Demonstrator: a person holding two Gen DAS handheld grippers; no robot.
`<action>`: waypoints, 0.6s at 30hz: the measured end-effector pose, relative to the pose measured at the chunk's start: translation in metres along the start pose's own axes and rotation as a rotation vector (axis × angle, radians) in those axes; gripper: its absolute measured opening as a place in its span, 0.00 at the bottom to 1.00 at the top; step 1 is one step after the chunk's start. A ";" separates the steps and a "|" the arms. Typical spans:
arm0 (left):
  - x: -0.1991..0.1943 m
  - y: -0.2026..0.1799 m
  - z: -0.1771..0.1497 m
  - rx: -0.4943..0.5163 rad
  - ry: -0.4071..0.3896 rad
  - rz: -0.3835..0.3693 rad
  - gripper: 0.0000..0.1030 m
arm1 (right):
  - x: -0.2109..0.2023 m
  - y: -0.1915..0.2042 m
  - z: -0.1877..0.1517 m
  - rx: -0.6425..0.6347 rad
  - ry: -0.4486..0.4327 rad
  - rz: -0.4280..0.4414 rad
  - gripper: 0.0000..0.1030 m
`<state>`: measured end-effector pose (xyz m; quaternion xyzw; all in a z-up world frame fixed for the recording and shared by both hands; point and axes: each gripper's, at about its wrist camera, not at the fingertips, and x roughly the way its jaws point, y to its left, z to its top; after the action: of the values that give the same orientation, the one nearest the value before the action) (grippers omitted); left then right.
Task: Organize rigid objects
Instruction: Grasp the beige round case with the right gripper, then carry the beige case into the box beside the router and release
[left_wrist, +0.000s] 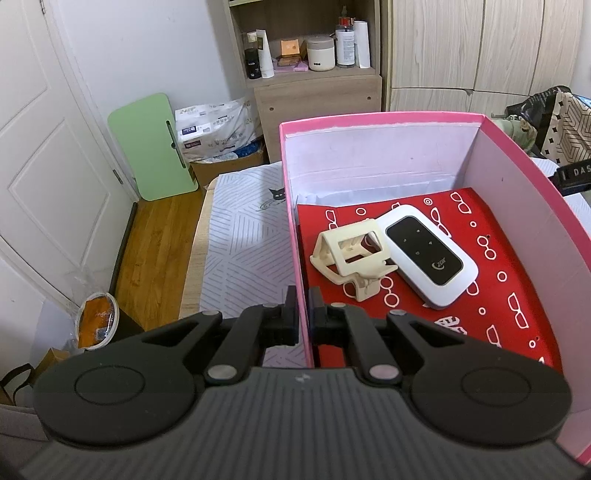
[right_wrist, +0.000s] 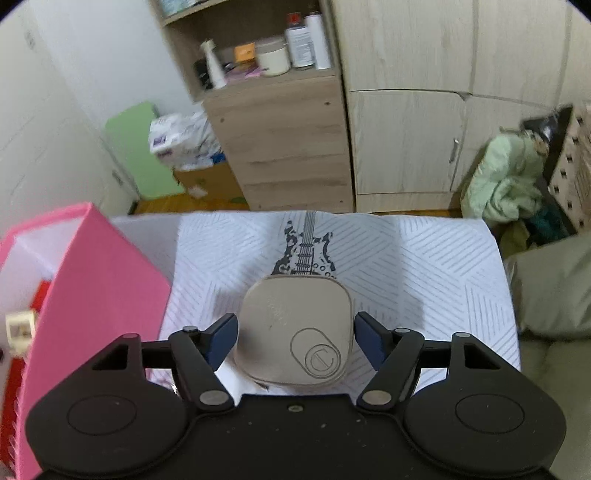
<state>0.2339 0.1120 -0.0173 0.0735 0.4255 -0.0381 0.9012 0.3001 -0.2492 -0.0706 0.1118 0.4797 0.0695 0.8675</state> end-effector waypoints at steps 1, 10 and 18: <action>0.000 0.000 0.000 -0.002 0.000 -0.002 0.04 | -0.001 -0.004 0.000 0.037 -0.009 0.012 0.72; -0.001 0.002 0.000 -0.004 -0.004 0.002 0.04 | 0.017 0.001 -0.004 0.021 0.048 0.009 0.83; 0.000 0.000 -0.001 0.005 -0.004 0.011 0.04 | 0.014 -0.003 -0.008 0.017 0.017 0.013 0.78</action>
<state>0.2330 0.1117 -0.0178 0.0782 0.4234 -0.0345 0.9019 0.3007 -0.2481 -0.0872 0.1218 0.4869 0.0718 0.8619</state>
